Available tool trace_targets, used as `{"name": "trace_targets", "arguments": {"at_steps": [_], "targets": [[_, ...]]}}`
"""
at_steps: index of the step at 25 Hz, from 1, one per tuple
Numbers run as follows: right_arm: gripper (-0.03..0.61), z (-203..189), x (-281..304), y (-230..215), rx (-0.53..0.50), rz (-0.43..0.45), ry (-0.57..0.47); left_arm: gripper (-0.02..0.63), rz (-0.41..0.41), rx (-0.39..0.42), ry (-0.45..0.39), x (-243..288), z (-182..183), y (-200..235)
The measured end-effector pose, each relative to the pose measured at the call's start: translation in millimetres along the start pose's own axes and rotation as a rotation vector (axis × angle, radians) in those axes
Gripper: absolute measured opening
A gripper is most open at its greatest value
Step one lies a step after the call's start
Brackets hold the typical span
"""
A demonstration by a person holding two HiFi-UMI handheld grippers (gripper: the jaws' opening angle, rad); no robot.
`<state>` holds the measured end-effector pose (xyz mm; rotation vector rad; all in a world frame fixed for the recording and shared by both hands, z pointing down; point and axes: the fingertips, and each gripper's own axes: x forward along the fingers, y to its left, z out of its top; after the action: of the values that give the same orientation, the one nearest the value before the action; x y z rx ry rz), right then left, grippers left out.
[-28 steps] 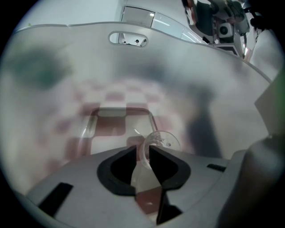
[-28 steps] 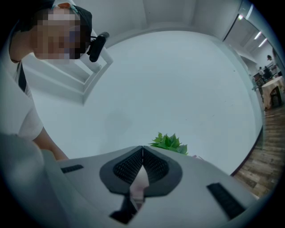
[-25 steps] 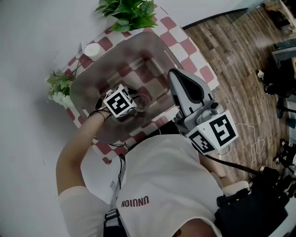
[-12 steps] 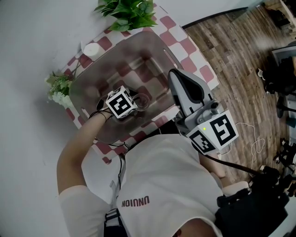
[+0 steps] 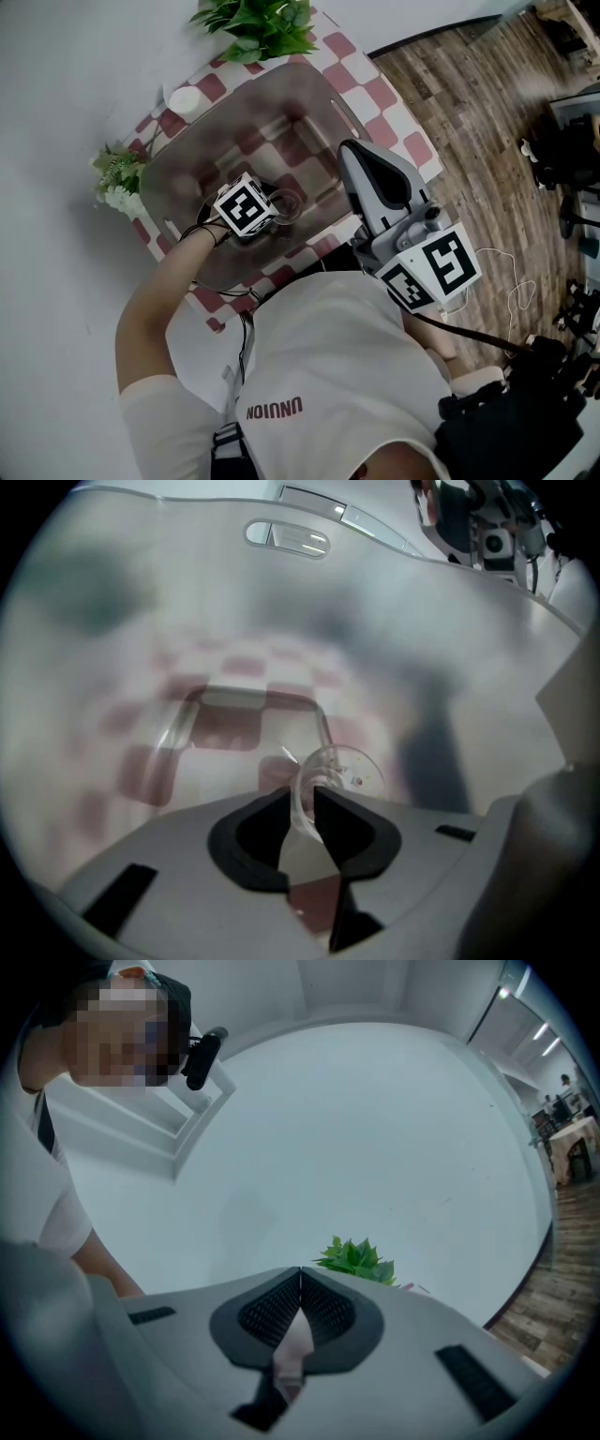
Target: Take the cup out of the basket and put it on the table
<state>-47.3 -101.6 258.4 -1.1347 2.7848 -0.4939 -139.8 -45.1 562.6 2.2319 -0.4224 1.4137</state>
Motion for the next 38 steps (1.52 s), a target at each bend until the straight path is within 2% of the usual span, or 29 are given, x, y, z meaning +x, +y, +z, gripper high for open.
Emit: {"name": "trace_targets", "arguments": {"at_steps": [11, 16, 28, 38], "targets": [[0.017, -0.7, -0.9, -1.5, 0.003, -0.008, 0.0, 0.076, 0.017, -0.04, -0.018, 3.1, 0.6, 3.8], [0.017, 0.4, -0.9, -1.8, 0.002, -0.009, -0.002, 0.057, 0.017, -0.084, -0.029, 3.0, 1.5, 5.6], [0.017, 1.5, -2.6, -0.7, 0.003, -0.014, -0.007, 0.037, 0.1, 0.076, 0.002, 2.0, 3.1, 2.2], [0.017, 0.2, -5.8, -1.8, 0.01, -0.025, -0.013, 0.035, 0.123, 0.17, 0.047, -2.3, -3.7, 0.6]]}}
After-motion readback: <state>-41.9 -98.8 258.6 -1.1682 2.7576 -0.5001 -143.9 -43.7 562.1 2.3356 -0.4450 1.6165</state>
